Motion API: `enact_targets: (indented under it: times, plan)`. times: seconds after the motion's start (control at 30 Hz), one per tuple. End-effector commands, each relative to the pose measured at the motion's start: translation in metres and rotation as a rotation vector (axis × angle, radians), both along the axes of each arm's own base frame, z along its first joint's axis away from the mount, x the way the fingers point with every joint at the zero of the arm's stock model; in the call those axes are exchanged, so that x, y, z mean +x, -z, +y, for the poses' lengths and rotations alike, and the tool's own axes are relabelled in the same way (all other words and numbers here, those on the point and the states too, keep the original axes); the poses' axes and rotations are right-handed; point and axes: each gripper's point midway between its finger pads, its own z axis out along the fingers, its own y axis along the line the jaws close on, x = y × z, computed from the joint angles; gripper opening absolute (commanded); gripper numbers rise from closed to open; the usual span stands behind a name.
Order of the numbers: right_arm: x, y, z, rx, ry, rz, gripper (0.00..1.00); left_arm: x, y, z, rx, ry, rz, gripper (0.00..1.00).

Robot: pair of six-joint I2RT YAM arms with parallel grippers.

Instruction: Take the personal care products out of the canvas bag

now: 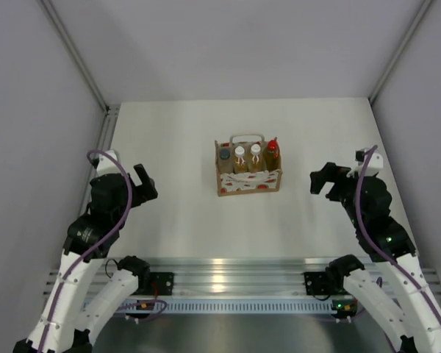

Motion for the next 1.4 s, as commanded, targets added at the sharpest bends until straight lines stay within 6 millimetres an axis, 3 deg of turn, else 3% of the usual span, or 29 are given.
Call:
enact_targets:
  times: [0.0,0.23,0.33,0.47,0.5,0.53,0.57,0.63,0.67,0.7,0.73,0.8,0.83,0.87,0.97,1.03,1.37]
  plan:
    - [-0.001,-0.015,-0.012,0.015,0.060,-0.060,0.99,0.008,-0.008,-0.001,-0.017,-0.017,-0.041,0.99]
    - [-0.008,-0.019,-0.015,0.044,0.073,-0.096,1.00,0.006,-0.012,0.000,-0.046,-0.032,-0.057,0.99]
    - [-0.007,-0.014,-0.013,0.056,0.071,-0.080,0.99,0.005,-0.006,-0.022,-0.190,0.006,-0.031,0.99]
    - [-0.004,-0.009,-0.007,0.073,0.053,-0.054,0.99,0.020,0.015,-0.072,-0.497,0.054,0.046,0.98]
    - [-0.004,-0.008,-0.003,0.080,0.033,-0.050,1.00,0.019,0.029,-0.089,-0.563,0.102,0.101,0.99]
    - [-0.003,-0.006,-0.001,0.083,0.025,-0.040,1.00,0.029,0.015,-0.108,-0.638,0.175,0.053,0.98]
    - [-0.003,-0.004,0.001,0.083,0.018,-0.033,1.00,0.037,0.019,-0.123,-0.692,0.208,0.075,0.98]
    - [-0.004,0.002,0.006,0.084,-0.011,-0.015,0.99,0.046,0.012,-0.151,-0.714,0.269,0.057,0.98]
    - [-0.004,0.004,0.008,0.086,-0.023,-0.010,1.00,0.056,0.025,-0.160,-0.670,0.253,0.097,0.98]
    - [-0.005,0.004,0.012,0.093,-0.043,-0.006,0.99,0.054,0.024,-0.178,-0.632,0.277,0.100,0.98]
    - [-0.006,0.007,0.014,0.095,-0.052,0.001,0.99,0.066,0.011,-0.181,-0.610,0.246,0.059,0.95]
    - [-0.008,0.009,0.017,0.104,-0.071,0.001,0.99,0.078,0.026,-0.199,-0.556,0.239,0.097,0.89]
    - [-0.010,0.009,0.018,0.107,-0.077,-0.002,0.99,0.086,0.020,-0.204,-0.550,0.234,0.087,0.85]
    - [-0.011,0.008,0.018,0.111,-0.081,-0.006,1.00,0.095,0.035,-0.207,-0.520,0.205,0.113,0.81]
    - [-0.015,0.007,0.019,0.119,-0.095,-0.013,1.00,0.106,0.047,-0.209,-0.486,0.151,0.120,0.64]
    - [-0.017,0.006,0.020,0.121,-0.099,-0.015,0.99,0.108,0.054,-0.211,-0.467,0.133,0.121,0.58]
    - [-0.016,0.011,0.021,0.116,-0.104,0.003,1.00,0.120,0.061,-0.223,-0.432,0.132,0.102,0.49]
